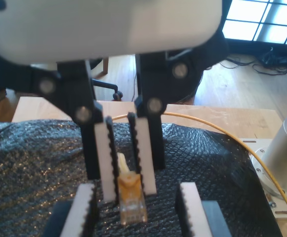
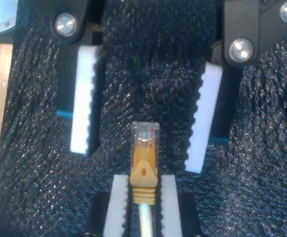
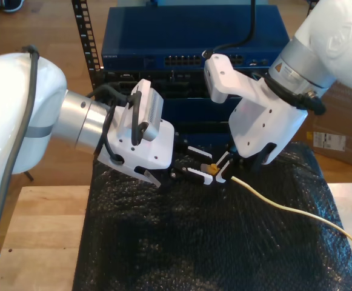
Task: Grab the cable and plug it in
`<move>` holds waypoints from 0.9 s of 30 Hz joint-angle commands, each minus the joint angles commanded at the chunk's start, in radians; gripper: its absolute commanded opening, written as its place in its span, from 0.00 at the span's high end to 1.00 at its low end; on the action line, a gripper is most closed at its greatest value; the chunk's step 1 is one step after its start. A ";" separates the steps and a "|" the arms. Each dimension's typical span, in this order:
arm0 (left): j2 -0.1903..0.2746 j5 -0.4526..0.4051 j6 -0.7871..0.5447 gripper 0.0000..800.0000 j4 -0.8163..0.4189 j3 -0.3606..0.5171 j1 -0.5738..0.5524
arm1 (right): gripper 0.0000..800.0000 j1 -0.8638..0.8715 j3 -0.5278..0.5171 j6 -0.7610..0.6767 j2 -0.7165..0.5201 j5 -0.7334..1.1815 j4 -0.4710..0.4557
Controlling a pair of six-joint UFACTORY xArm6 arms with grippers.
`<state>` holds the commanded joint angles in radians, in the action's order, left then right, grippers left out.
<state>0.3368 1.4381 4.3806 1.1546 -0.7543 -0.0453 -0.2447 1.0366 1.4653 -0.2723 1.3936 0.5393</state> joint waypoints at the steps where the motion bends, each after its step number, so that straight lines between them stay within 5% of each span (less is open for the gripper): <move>1: 0.000 0.000 0.000 0.59 0.000 0.000 0.000 | 0.99 0.000 0.000 0.000 0.000 0.000 0.000; 10: 0.002 -0.005 0.005 0.94 0.002 0.003 0.000 | 0.98 -0.002 -0.002 0.000 0.000 0.002 0.000; 15: 0.002 -0.003 0.032 1.00 0.002 0.008 0.000 | 0.94 0.000 -0.002 0.000 -0.002 0.002 0.000; 17: 0.002 -0.003 0.038 1.00 0.002 0.009 0.000 | 0.80 0.002 0.000 0.000 -0.003 0.002 -0.002; 20: 0.002 -0.003 0.040 0.99 0.002 0.008 0.003 | 0.15 0.002 -0.002 0.002 -0.020 0.002 -0.003; 27: -0.037 0.017 0.037 0.99 0.005 0.003 0.025 | 0.01 0.074 0.025 0.005 -0.034 -0.011 -0.006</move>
<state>0.3000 1.4550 4.4174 1.1592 -0.7513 -0.0207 -0.1711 1.0612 1.4699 -0.3061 1.3828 0.5332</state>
